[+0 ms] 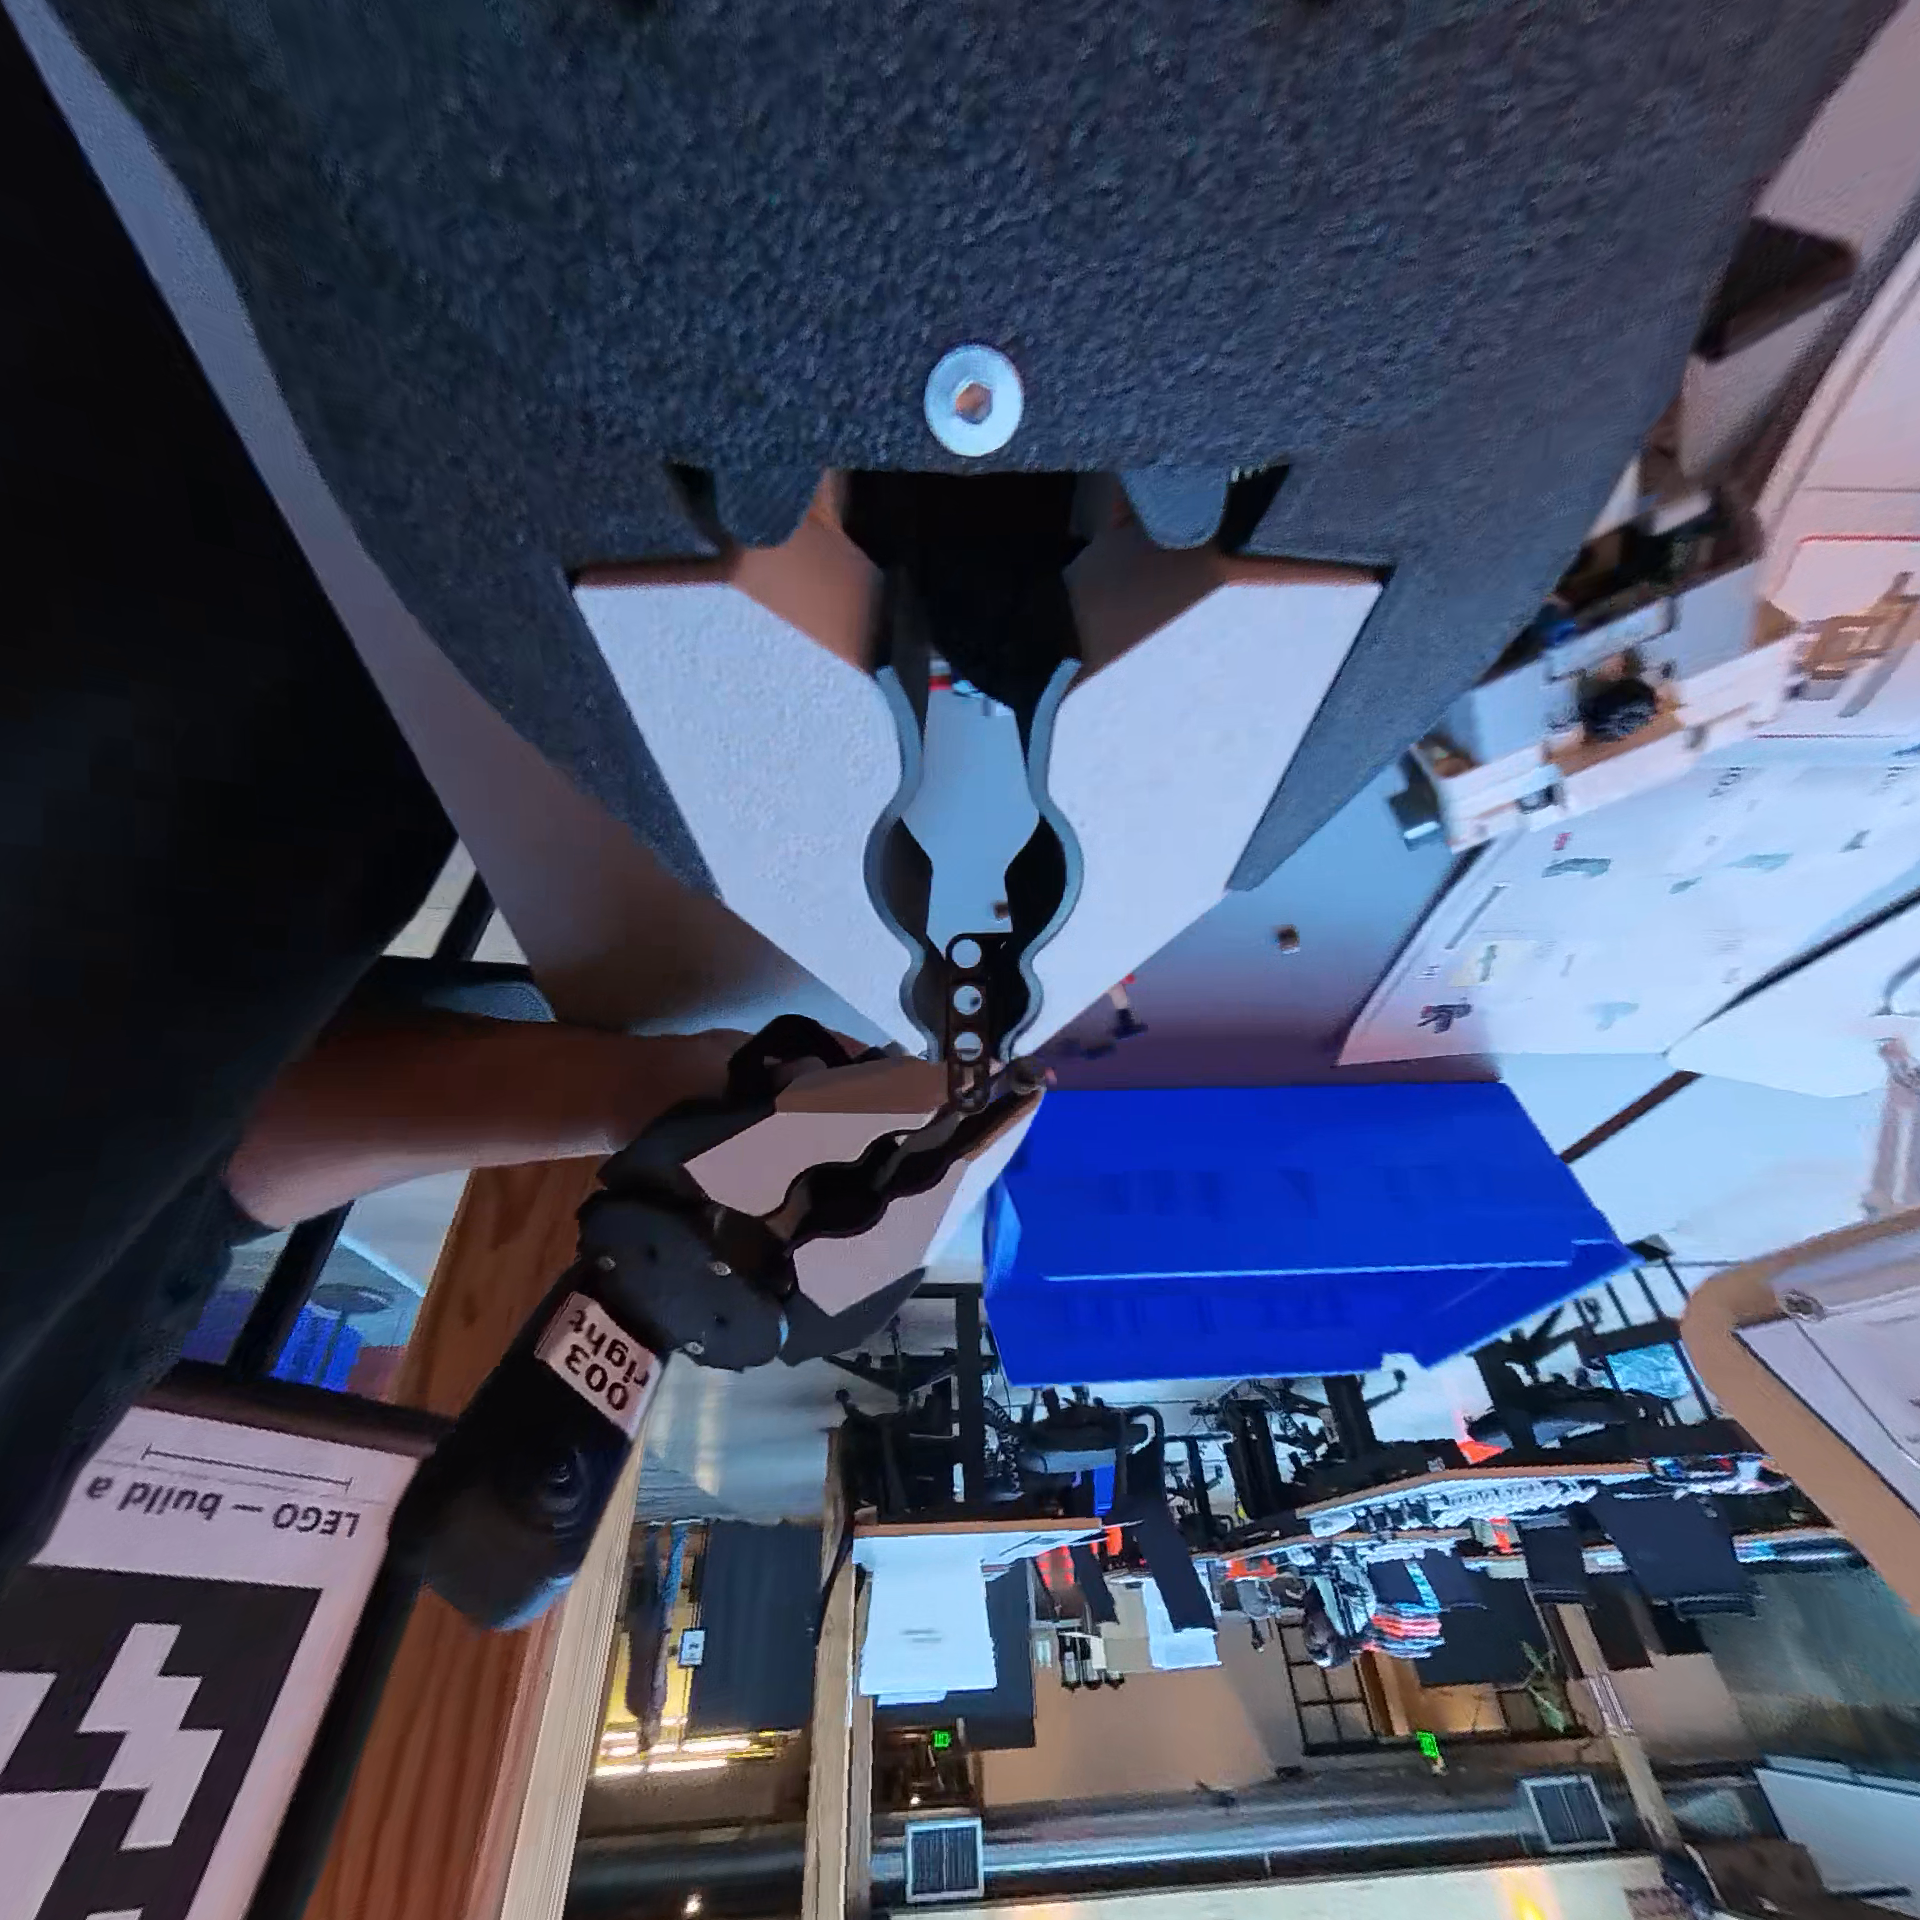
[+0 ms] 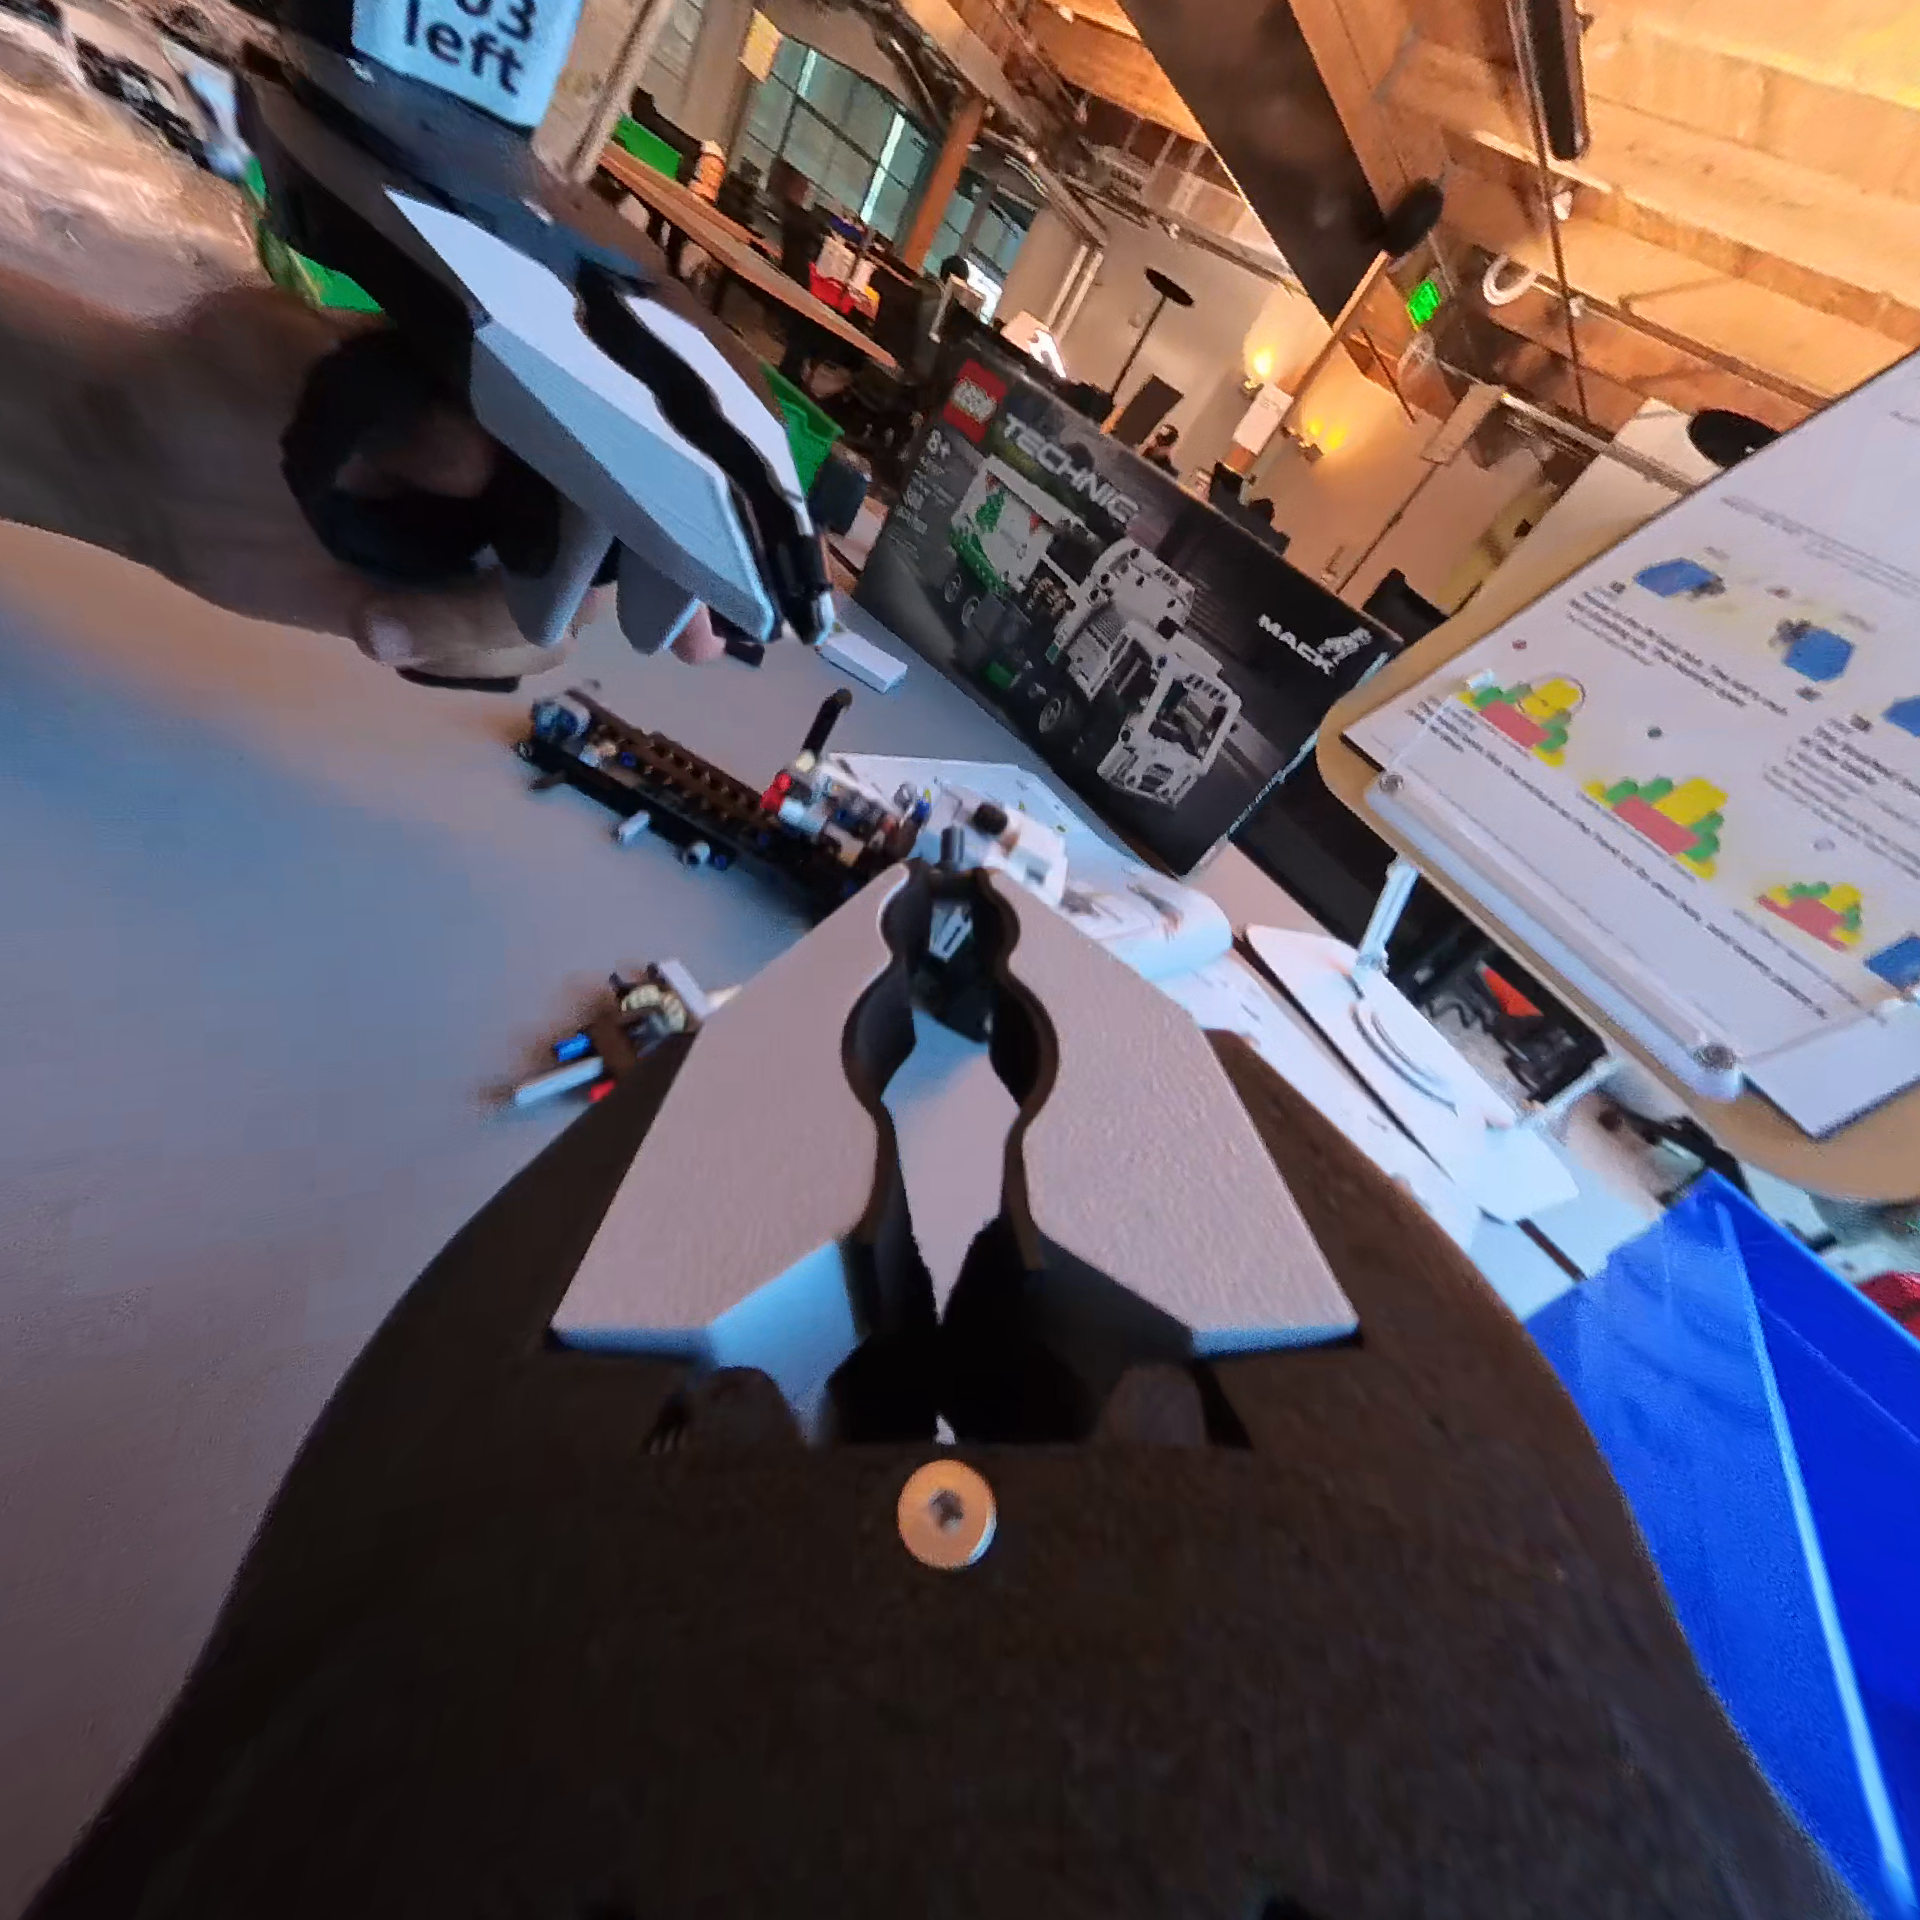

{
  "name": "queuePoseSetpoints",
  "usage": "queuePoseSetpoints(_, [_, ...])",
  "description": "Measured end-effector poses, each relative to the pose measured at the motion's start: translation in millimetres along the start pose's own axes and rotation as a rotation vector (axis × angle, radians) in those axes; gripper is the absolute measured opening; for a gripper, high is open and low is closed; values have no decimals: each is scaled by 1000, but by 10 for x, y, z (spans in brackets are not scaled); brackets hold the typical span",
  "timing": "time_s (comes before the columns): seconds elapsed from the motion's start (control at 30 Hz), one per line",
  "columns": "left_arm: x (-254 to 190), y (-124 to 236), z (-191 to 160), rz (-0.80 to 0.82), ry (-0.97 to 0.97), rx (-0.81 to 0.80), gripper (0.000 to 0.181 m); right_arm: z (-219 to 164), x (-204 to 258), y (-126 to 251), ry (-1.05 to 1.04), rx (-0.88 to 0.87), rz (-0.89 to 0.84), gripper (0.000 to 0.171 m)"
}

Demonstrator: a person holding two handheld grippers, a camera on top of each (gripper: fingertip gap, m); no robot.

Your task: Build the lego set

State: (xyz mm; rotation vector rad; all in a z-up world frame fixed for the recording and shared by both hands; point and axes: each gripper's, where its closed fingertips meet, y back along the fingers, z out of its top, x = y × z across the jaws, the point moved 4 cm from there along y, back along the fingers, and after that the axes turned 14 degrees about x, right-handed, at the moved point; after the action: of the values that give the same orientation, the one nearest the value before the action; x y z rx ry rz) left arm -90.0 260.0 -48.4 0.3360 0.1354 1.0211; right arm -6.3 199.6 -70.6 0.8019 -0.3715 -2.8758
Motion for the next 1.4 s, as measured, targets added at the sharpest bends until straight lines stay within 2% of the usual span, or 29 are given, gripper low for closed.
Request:
queuePoseSetpoints(0.17, [-137,-172,-277,36,-13,65,5,-220,159,210,69,82,-56,7])
queuePoseSetpoints(0.67, [-18,-383,-676,422,-398,416,5,-314,155,101,71,138,-22,7])
queuePoseSetpoints(1.1, [-58,-379,-676,435,-431,429,4,-347,323,29,178,182,12,6])
queuePoseSetpoints(1.4, [-90,-411,-702,415,-435,443,5,-339,338,34,170,180,24,7])
